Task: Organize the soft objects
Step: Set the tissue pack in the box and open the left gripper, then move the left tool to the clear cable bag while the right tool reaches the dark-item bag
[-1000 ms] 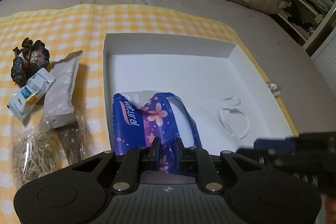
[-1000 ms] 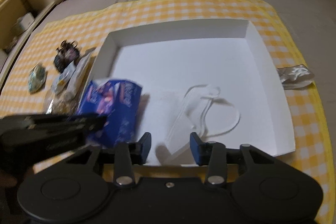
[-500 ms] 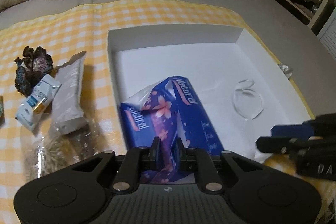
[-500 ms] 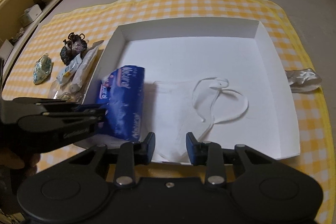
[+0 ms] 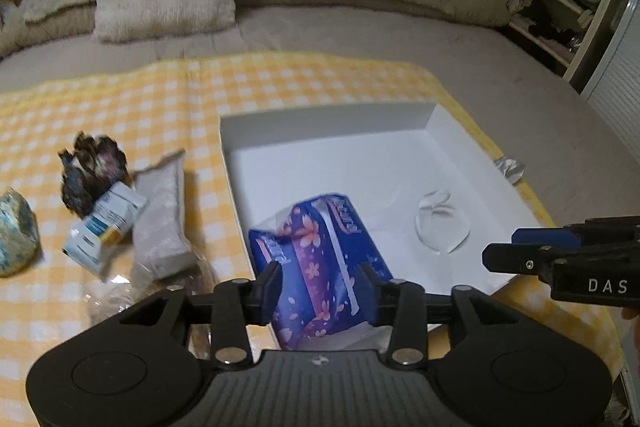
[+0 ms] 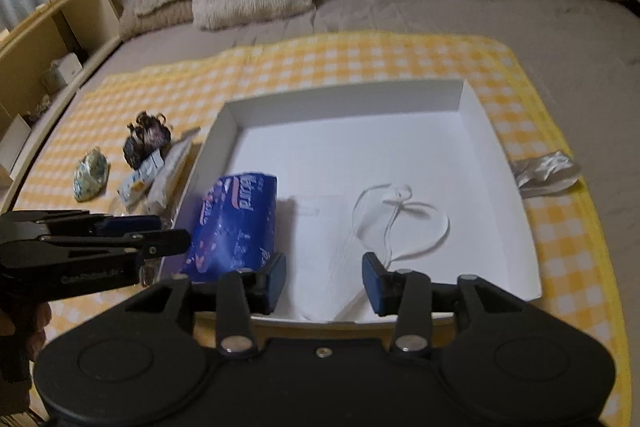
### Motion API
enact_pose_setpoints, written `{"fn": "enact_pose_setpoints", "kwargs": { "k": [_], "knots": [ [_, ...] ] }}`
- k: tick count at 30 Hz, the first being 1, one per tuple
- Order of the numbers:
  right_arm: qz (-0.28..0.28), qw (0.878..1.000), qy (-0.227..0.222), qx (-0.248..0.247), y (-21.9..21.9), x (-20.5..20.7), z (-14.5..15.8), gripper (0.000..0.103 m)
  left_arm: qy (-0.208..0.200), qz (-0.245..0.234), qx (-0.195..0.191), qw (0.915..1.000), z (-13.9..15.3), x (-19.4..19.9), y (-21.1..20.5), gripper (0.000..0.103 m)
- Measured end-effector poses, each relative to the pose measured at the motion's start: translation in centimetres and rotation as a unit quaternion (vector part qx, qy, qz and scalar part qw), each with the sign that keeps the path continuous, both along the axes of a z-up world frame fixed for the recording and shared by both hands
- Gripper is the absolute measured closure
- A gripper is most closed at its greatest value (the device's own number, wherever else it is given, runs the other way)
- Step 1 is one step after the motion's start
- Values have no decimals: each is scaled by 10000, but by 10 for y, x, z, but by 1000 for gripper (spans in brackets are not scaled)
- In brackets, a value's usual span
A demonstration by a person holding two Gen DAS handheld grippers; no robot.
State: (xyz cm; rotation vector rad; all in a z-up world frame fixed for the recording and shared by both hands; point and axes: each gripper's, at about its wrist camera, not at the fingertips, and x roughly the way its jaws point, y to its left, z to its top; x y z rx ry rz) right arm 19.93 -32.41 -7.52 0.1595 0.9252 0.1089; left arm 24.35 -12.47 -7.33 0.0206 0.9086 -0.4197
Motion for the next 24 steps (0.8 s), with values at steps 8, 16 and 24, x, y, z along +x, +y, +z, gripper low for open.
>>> {"fn": "enact_pose_setpoints", "kwargs": {
  "k": [8,16,24],
  "knots": [
    [-130,9971,-738,-111,-2,-24,27,40,-459,222,-40,9987,26,-21,18,26],
    [-248,9943,-1011,-225,4,-46,34,19,-673,376,21,9970,35,-41,31,9],
    [-420,9895,-1331,-376,8,-61,38,0,-874,561,73,9946,40,-56,44,0]
  ]
}}
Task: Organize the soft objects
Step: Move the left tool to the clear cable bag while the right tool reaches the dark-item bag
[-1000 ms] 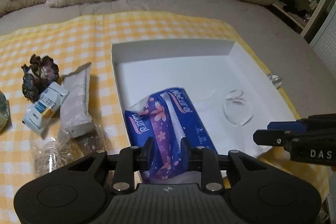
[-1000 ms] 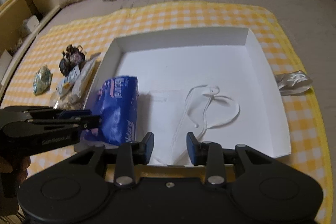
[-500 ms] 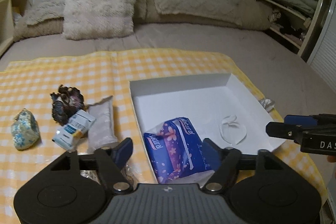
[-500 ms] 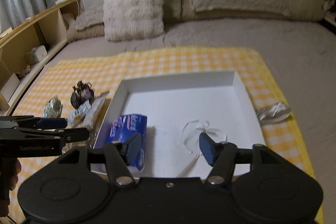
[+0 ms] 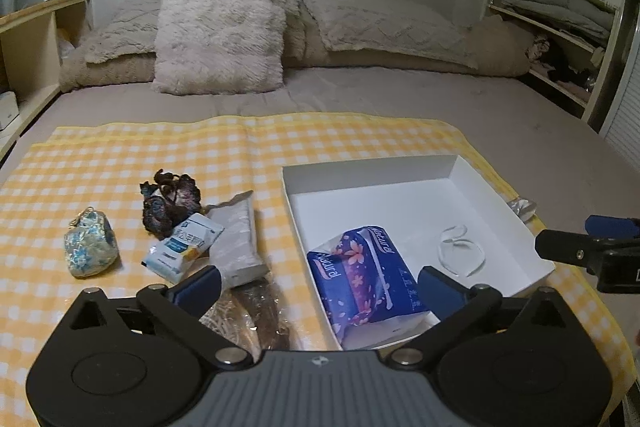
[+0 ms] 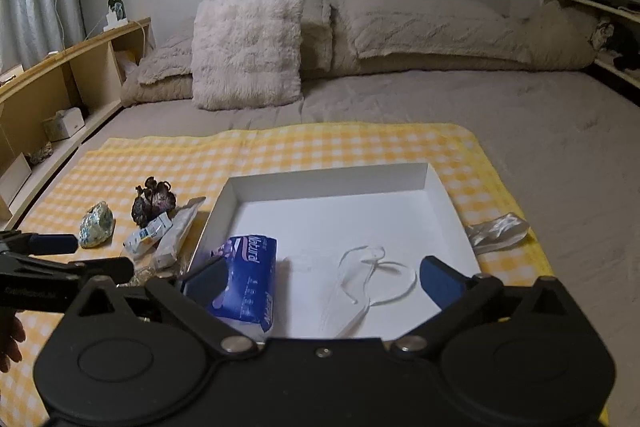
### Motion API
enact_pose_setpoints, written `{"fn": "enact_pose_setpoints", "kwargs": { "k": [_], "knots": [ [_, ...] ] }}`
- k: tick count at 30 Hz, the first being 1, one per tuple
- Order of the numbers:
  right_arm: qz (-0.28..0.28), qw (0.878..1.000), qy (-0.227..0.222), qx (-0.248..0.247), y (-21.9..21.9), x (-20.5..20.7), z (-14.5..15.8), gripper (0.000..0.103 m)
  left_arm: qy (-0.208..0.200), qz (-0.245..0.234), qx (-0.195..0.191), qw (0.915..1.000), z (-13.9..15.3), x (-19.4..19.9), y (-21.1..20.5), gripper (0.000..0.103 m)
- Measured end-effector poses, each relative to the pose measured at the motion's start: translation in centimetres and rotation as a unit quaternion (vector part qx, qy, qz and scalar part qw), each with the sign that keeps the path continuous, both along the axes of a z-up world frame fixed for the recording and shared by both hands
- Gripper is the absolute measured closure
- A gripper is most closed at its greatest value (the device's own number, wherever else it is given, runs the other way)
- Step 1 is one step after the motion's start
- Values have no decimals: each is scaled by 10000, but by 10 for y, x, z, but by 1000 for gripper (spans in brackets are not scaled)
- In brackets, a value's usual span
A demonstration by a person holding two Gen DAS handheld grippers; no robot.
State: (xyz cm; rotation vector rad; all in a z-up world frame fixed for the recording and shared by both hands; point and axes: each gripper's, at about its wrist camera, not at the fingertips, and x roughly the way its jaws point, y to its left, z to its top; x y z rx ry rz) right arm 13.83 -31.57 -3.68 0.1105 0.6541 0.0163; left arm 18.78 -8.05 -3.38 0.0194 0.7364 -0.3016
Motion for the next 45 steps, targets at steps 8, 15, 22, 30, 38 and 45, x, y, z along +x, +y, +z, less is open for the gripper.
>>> {"fn": "enact_pose_setpoints", "kwargs": {
  "k": [8,15,22,30,38,45],
  "knots": [
    [5,9996,-171,-202,9,-3,3,0,-163,185,-1,9997,5,-4,14,0],
    [73,9993,-223,-286,21,5,4,0,-306,350,10,9989,10,-2,33,0],
    [264,9990,-242,-271,41,20,3,0,-380,654,27,9971,14,1,61,0],
    [637,9973,-187,-307,75,37,2,0,-255,965,128,9949,11,12,91,0],
    [1005,9946,-16,-275,112,56,-4,0,308,1286,180,9911,-12,31,115,0],
    [1240,9911,328,-368,134,72,-14,0,1038,1304,107,9859,-47,54,116,0]
  ]
}}
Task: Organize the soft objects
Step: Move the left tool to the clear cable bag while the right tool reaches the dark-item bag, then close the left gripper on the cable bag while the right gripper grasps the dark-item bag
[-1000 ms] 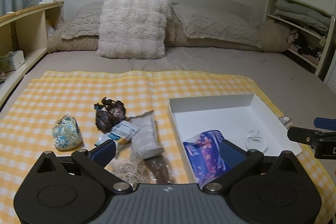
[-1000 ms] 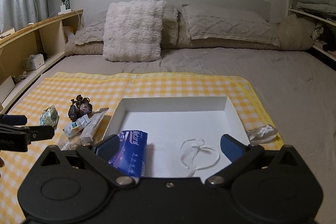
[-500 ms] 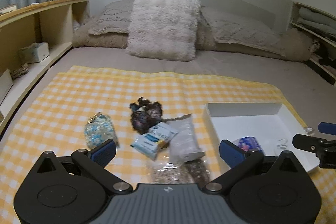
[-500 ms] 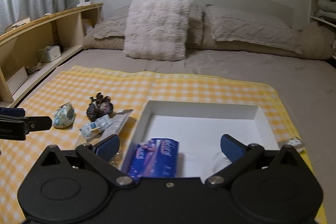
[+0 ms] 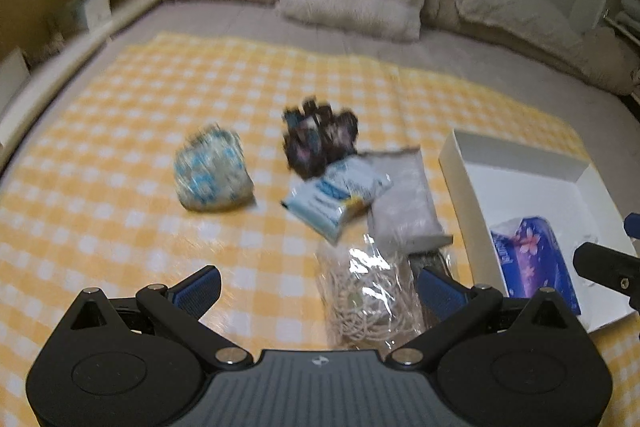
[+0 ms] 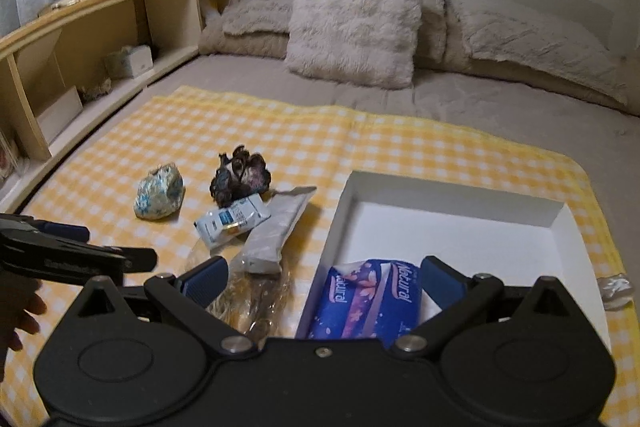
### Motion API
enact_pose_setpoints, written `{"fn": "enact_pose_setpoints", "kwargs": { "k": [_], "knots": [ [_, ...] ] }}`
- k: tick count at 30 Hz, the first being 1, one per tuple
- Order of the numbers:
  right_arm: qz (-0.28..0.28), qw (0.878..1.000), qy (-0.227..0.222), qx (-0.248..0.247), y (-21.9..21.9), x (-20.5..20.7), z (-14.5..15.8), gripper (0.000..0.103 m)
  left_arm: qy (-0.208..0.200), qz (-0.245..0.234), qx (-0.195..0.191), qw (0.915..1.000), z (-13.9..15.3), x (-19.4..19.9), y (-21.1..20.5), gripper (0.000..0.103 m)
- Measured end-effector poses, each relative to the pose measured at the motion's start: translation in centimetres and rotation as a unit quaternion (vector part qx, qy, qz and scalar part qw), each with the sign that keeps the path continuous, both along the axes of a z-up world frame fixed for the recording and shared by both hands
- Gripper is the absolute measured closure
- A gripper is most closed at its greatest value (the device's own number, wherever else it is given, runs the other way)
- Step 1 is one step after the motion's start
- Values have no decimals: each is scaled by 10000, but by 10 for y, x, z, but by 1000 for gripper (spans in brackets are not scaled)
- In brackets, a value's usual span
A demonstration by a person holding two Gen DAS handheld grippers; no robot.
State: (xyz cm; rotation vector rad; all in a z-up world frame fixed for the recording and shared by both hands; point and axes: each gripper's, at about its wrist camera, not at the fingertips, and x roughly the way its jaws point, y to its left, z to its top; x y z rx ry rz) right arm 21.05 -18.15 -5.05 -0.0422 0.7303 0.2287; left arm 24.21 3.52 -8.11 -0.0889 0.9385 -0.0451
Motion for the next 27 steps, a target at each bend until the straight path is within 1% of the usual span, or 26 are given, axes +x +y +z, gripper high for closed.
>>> {"fn": "enact_pose_setpoints", "kwargs": {
  "k": [2,4,5,7,12,16,17,19,22,24,27],
  "knots": [
    [43,9999,115,-42,2,4,-3,2,162,-49,45,9998,-9,8,-6,0],
    [156,9996,251,28,3,10,-7,15,318,-46,-11,9995,-18,16,-9,0],
    [228,9991,356,61,3,13,-9,17,429,-28,-91,9990,-23,20,-10,0],
    [321,9984,471,61,5,16,-14,25,632,34,-214,9978,-32,27,-12,0],
    [604,9963,603,27,11,25,-23,33,907,40,-330,9953,-48,41,-24,0],
    [697,9957,589,-181,20,29,-26,35,1074,-34,-146,9941,-59,50,-33,2],
    [710,9954,612,-203,20,31,-27,35,1114,-42,-119,9937,-61,52,-33,6],
    [750,9945,721,-133,20,36,-29,35,1221,-67,-131,9924,-66,52,-30,9],
    [750,9937,827,-76,23,42,-34,35,1202,-205,-137,9924,-67,50,-26,18],
    [754,9930,906,1,26,47,-37,35,1185,-290,-182,9924,-64,48,-23,30],
    [723,9906,1133,268,30,55,-42,35,1190,-319,-255,9921,-62,45,-17,35]
  ]
}}
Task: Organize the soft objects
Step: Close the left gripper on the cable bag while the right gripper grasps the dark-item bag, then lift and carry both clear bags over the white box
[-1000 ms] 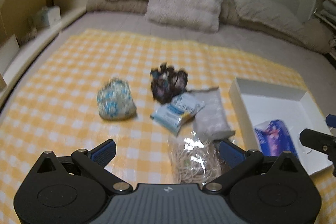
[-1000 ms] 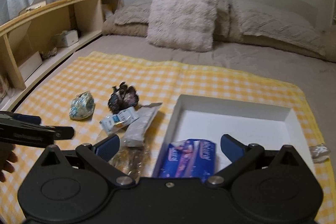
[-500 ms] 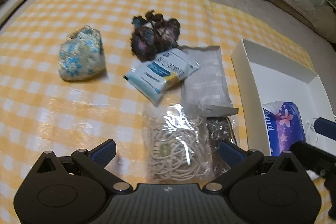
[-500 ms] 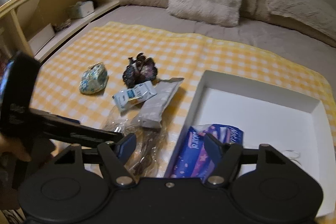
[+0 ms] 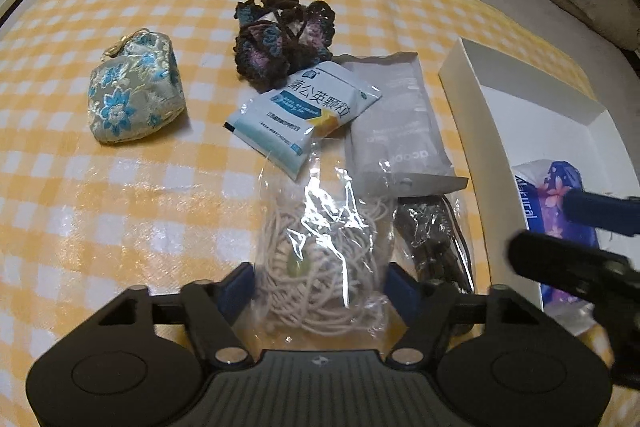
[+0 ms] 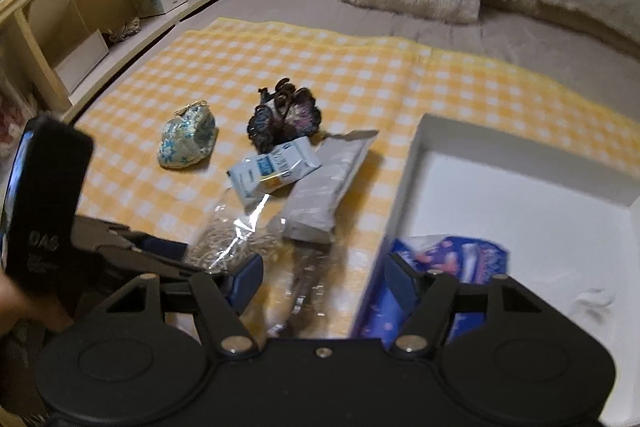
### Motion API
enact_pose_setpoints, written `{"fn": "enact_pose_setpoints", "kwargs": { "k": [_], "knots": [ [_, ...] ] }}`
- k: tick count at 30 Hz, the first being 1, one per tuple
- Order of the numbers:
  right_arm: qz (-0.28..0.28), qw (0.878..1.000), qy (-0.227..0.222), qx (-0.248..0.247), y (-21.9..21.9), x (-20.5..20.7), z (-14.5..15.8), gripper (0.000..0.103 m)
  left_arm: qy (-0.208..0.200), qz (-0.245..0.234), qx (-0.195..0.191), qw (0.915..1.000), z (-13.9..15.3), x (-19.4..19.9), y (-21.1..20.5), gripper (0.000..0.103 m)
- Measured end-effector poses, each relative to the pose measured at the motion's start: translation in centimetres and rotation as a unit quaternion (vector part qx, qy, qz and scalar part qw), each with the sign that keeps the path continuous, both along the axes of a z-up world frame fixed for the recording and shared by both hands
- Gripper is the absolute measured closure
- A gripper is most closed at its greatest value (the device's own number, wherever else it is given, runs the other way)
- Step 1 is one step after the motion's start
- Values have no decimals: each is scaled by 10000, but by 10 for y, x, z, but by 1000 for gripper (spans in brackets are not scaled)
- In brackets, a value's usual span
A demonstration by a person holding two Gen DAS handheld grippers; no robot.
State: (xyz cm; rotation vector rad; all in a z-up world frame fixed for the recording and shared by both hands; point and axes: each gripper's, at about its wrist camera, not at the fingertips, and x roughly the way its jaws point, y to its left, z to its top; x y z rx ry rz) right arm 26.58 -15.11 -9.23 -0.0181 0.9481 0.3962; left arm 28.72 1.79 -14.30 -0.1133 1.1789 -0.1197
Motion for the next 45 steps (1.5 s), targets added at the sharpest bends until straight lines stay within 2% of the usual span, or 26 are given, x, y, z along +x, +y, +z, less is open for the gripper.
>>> {"fn": "enact_pose_setpoints", "kwargs": {
  "k": [4,9,15,19,20,21,23,25,32,38,45],
  "knots": [
    [-4,9997,240,69,13,8,-9,40,-40,-41,79,10000,2,-7,9,37],
    [27,9982,565,-200,32,16,-25,44,-86,85,79,9999,7,-11,27,41],
    [123,9954,762,-569,45,22,-43,44,-133,239,-17,9996,15,-15,49,45],
    [232,9926,875,-812,52,23,-54,48,-163,334,-99,9993,19,-19,57,45],
    [298,9920,841,-889,55,22,-55,50,-177,355,-109,9992,21,-20,59,45],
    [354,9912,887,-918,57,22,-56,59,-191,370,-113,9991,22,-20,60,45],
    [374,9904,940,-943,57,20,-59,69,-222,402,-135,9989,24,-21,62,45],
    [436,9903,887,-974,58,18,-56,81,-262,429,-164,9986,27,-22,62,45],
    [551,9931,619,-825,51,6,-36,85,-518,520,-269,9969,46,-29,63,46],
    [604,9961,46,-648,45,-10,-7,86,-832,688,-385,9934,68,-37,68,46],
    [390,9964,-669,-337,35,-24,28,86,-1195,854,-464,9881,93,-48,74,46]
  ]
}}
